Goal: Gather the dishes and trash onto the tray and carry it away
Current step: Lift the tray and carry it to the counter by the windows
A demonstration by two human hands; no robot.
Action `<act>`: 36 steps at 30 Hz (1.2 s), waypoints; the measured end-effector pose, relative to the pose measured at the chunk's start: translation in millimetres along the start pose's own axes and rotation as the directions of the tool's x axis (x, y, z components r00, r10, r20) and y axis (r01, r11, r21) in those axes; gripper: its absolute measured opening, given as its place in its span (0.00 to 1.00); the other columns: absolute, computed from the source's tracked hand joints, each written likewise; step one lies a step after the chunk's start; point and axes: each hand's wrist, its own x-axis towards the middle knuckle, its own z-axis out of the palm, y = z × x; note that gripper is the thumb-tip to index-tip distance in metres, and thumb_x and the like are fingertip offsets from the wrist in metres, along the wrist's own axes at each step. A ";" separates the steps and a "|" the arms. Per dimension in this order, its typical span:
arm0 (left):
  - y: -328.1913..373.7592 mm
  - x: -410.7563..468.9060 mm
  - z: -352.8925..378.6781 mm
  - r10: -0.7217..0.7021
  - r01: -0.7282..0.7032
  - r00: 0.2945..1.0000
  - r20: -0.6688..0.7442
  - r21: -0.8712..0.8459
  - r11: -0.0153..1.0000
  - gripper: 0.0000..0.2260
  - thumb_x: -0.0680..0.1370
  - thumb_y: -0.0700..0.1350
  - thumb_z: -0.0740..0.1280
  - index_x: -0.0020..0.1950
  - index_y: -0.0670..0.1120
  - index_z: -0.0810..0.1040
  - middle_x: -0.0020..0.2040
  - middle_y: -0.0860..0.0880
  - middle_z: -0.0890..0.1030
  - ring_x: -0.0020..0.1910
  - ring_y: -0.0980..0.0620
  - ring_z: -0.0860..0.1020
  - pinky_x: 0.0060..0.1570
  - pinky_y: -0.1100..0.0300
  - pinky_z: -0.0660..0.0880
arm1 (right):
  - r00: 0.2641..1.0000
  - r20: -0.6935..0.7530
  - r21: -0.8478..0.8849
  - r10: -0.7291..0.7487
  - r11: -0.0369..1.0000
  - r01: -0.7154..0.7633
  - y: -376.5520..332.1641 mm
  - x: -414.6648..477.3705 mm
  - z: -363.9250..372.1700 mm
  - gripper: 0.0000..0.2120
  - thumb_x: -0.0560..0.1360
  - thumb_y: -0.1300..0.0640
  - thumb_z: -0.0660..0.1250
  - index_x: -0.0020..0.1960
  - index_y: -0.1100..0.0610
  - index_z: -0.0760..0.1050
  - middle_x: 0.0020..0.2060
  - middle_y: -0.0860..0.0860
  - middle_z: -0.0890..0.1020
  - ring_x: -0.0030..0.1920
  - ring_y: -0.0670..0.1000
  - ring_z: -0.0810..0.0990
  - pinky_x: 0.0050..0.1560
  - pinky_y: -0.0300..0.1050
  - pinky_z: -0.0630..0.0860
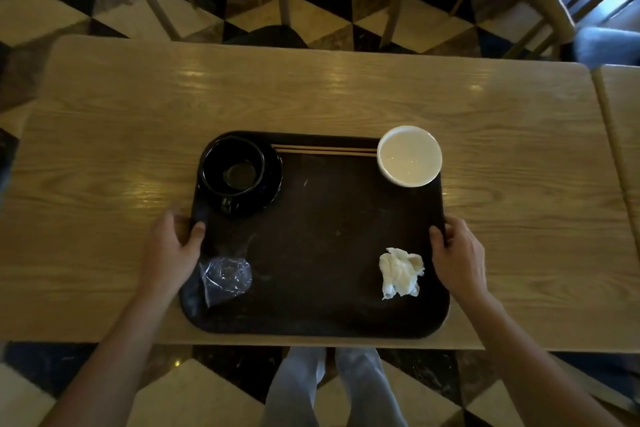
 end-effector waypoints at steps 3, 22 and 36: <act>-6.3 7.5 8.1 -0.030 0.031 0.999 0.043 -0.013 0.999 0.16 0.79 0.52 0.68 0.65 0.48 0.74 0.53 0.47 0.81 0.52 0.45 0.80 0.53 0.44 0.78 | 1.000 -0.007 -0.014 0.011 1.000 -0.011 -4.5 3.7 1.4 0.10 0.81 0.56 0.64 0.59 0.61 0.74 0.42 0.51 0.80 0.43 0.55 0.81 0.44 0.46 0.70; -17.5 12.3 35.5 0.072 -0.087 0.979 -0.193 -0.069 0.994 0.07 0.79 0.52 0.67 0.45 0.50 0.78 0.35 0.52 0.79 0.33 0.52 0.78 0.29 0.61 0.71 | 0.992 -0.118 -0.071 0.034 0.997 -0.042 -21.5 6.2 10.7 0.13 0.81 0.51 0.64 0.53 0.61 0.73 0.33 0.47 0.73 0.33 0.52 0.72 0.39 0.48 0.68; -13.8 -32.7 0.0 -0.098 0.060 0.937 -0.337 -0.121 0.991 0.08 0.79 0.49 0.69 0.46 0.45 0.80 0.34 0.51 0.79 0.33 0.54 0.76 0.30 0.71 0.68 | 0.996 0.022 -0.021 -0.085 0.996 0.086 -71.0 22.9 -26.8 0.12 0.82 0.48 0.61 0.52 0.58 0.70 0.36 0.48 0.75 0.37 0.56 0.76 0.41 0.57 0.76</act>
